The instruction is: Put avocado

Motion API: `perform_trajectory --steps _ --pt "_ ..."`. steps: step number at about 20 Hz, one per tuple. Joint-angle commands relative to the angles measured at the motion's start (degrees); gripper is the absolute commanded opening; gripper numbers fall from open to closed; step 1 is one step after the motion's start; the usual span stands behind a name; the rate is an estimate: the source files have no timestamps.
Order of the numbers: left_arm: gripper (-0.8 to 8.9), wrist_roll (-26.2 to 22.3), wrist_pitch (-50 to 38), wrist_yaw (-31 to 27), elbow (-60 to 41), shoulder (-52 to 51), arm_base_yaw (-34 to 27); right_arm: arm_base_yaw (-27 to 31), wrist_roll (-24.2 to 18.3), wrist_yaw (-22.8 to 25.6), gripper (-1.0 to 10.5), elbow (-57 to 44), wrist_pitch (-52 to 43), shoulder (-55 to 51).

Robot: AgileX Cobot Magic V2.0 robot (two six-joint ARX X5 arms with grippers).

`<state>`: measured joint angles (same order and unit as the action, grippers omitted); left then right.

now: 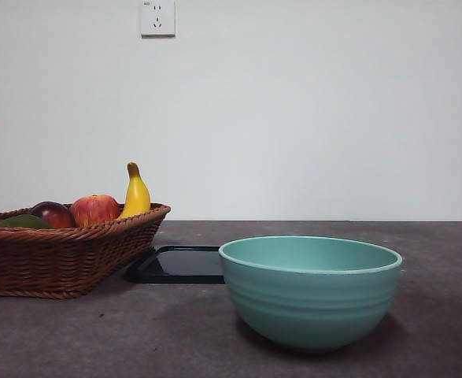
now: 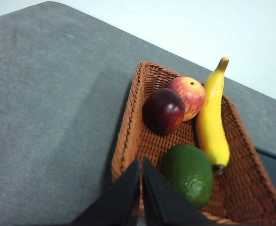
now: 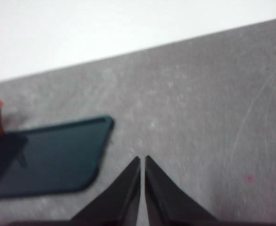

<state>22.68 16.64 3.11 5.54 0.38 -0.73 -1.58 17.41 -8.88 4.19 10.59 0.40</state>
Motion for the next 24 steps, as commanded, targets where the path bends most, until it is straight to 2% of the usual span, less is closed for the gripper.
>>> perform_trajectory --steps 1,8,12,19,24 --pt "0.09 1.05 0.68 0.72 4.11 0.44 -0.11 -0.04 2.21 -0.07 0.1 3.98 0.87 0.02" --pt "0.09 0.77 5.35 4.09 14.23 5.92 -0.11 -0.09 2.10 -0.92 0.1 15.19 8.52 4.81" --pt "0.09 -2.99 10.80 7.96 21.66 11.65 -0.11 -0.13 1.09 -4.59 0.1 23.15 13.70 9.79" --pt "0.09 -10.73 21.79 15.76 34.53 22.47 0.07 -0.17 -4.81 -13.94 0.1 38.88 30.51 21.88" --pt "0.09 -15.21 30.99 21.59 42.34 28.87 1.16 -0.66 -10.69 -17.33 0.1 48.65 42.73 29.79"
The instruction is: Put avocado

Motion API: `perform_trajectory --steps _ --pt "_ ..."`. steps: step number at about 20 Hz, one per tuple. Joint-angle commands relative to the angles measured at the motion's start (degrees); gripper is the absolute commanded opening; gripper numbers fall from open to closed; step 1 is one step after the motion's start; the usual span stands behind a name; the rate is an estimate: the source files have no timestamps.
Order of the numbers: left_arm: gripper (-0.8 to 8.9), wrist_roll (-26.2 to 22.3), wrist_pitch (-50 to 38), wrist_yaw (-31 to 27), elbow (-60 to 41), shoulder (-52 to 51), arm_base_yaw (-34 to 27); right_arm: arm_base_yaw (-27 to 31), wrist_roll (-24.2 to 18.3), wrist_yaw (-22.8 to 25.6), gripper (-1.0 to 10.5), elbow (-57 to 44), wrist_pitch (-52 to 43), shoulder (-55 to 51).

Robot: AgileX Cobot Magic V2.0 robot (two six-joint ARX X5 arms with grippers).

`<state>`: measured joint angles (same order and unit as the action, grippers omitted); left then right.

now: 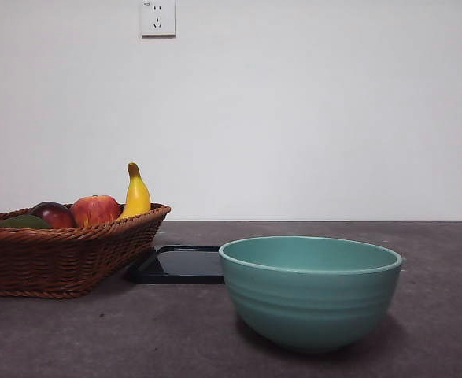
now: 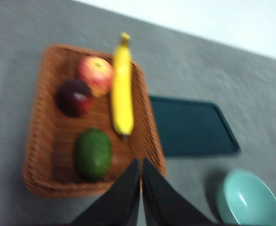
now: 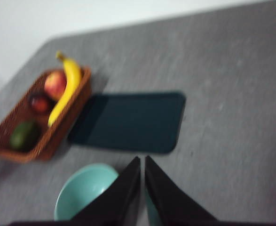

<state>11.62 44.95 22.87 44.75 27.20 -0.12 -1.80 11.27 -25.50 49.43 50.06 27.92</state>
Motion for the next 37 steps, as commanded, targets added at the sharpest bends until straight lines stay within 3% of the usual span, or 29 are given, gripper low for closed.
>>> perform_trajectory --steps 1,8,17,19,22,23,33,37 --pt "0.09 -5.01 4.79 2.69 4.59 3.26 0.98 -0.94 -5.44 -0.94 0.1 5.14 5.38 3.74" --pt "0.09 -9.97 18.64 4.26 14.34 10.58 5.92 -8.92 -10.58 -1.27 0.1 13.86 17.31 11.32" --pt "0.09 -11.19 22.95 4.24 15.23 10.97 7.69 -15.80 -12.35 -1.33 0.1 14.32 21.05 13.60" --pt "0.77 -11.10 22.93 4.24 15.21 10.97 7.69 -15.80 -12.31 -1.33 0.5 14.32 20.90 13.60" --pt "3.91 -10.93 22.88 4.22 15.21 10.97 7.69 -15.80 -11.82 -1.31 3.2 14.32 20.59 13.60" --pt "4.15 -10.91 22.82 4.22 15.21 10.97 7.69 -15.80 -11.67 -1.33 3.7 14.32 20.50 13.60" --pt "4.05 -10.25 16.94 3.37 17.62 18.58 7.72 -15.80 -11.30 -1.33 3.8 14.32 20.26 14.36" --pt "4.04 -10.38 14.84 -4.55 21.00 26.51 9.20 -15.80 -11.32 -1.33 3.8 14.32 20.22 14.36"
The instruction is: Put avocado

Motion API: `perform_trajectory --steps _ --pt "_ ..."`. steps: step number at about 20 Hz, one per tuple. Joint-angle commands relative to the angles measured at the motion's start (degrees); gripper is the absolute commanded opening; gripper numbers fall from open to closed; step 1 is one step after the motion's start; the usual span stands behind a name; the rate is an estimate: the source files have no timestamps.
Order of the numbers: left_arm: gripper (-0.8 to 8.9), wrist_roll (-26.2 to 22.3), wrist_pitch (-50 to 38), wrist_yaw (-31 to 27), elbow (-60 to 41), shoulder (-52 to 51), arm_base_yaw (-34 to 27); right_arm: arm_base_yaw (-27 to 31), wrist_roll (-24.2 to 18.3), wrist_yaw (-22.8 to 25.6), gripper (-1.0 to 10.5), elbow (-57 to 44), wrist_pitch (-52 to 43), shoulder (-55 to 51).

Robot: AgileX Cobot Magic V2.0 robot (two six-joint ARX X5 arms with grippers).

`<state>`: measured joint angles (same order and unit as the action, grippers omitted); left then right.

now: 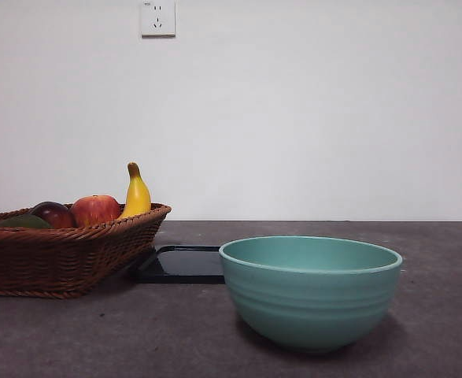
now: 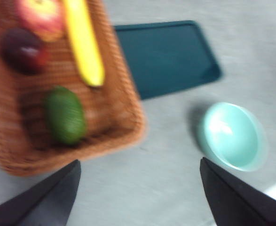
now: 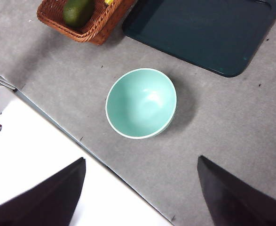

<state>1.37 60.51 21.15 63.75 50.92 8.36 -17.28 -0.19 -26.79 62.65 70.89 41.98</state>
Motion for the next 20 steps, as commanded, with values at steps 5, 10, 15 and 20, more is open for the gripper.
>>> perform_trajectory --steps 5,10,15,20 --pt "4.04 -0.31 -6.19 -11.28 3.41 13.16 4.68 -0.33 0.15 -0.04 3.8 1.09 -0.59 0.31" --pt "4.04 -0.31 -10.51 -20.37 3.41 23.45 7.10 -0.33 0.15 -0.04 3.8 1.09 -0.57 0.31" --pt "4.04 -0.31 -15.34 -21.51 3.41 33.33 8.00 -0.33 0.17 -0.04 3.8 1.09 -0.57 0.31" --pt "4.04 -0.31 -16.50 -23.06 3.41 40.37 8.07 -0.33 0.17 -0.02 3.8 1.09 -0.57 0.35"
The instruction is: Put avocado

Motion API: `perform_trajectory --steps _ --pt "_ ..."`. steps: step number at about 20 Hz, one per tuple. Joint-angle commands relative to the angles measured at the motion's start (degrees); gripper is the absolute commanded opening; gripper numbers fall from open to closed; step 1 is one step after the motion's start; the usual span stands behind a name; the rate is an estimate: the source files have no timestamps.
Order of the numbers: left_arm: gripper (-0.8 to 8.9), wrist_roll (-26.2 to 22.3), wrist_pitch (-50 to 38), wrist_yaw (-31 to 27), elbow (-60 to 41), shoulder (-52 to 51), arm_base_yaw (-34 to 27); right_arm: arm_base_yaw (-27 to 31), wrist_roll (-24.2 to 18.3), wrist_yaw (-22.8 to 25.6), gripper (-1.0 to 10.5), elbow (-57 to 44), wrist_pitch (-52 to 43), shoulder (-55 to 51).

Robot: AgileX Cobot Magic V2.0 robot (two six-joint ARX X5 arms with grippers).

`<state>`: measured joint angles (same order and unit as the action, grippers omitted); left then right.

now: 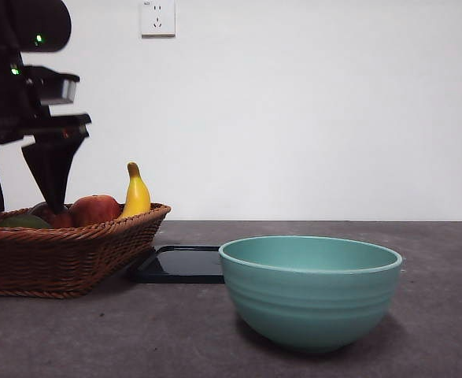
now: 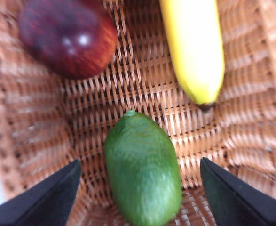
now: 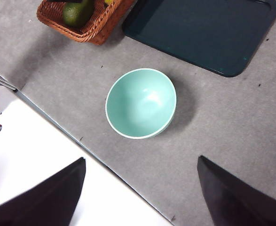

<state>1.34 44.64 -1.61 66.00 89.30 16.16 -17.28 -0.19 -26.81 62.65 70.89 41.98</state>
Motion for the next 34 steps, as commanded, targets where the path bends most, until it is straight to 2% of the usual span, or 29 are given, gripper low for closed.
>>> perform_trajectory --steps 1,6,9,11,16,18,21,24,28,34 --pt "4.04 -0.28 -1.03 -0.31 1.16 3.04 0.37 -0.33 0.17 -0.02 3.8 1.09 -0.59 0.35" --pt "3.93 -0.22 -1.70 -0.31 1.16 7.08 0.46 -0.33 0.15 0.02 3.8 1.09 -0.63 0.66" --pt "3.45 0.48 -1.77 -0.28 1.16 7.80 0.52 -0.33 0.15 0.00 3.8 1.09 -0.85 0.66" --pt "1.62 0.81 -1.79 -0.28 1.16 7.80 0.74 -0.33 0.15 0.02 3.8 1.09 -1.03 0.66" --pt "1.49 0.96 -0.94 0.55 1.18 6.21 1.01 -0.33 0.15 0.02 3.8 1.09 -1.07 0.66" --pt "1.49 1.46 -1.16 3.56 1.18 2.21 2.10 -0.33 0.15 0.02 3.8 1.09 -1.07 0.66" --pt "1.50 2.99 -1.46 8.33 1.44 -6.69 6.21 -0.33 0.15 0.02 3.8 1.09 -1.36 0.66" --pt "1.50 6.08 -2.36 12.33 4.48 -11.50 14.45 -0.33 0.15 0.02 3.8 1.09 -1.40 0.66" --pt "1.50 10.62 -8.98 12.15 6.97 -9.90 27.19 -0.33 0.17 0.02 3.8 1.09 -1.38 0.66" --pt "1.50 10.99 -11.34 12.04 6.97 -0.09 35.10 -0.33 0.17 0.02 3.8 1.09 -1.38 0.66"
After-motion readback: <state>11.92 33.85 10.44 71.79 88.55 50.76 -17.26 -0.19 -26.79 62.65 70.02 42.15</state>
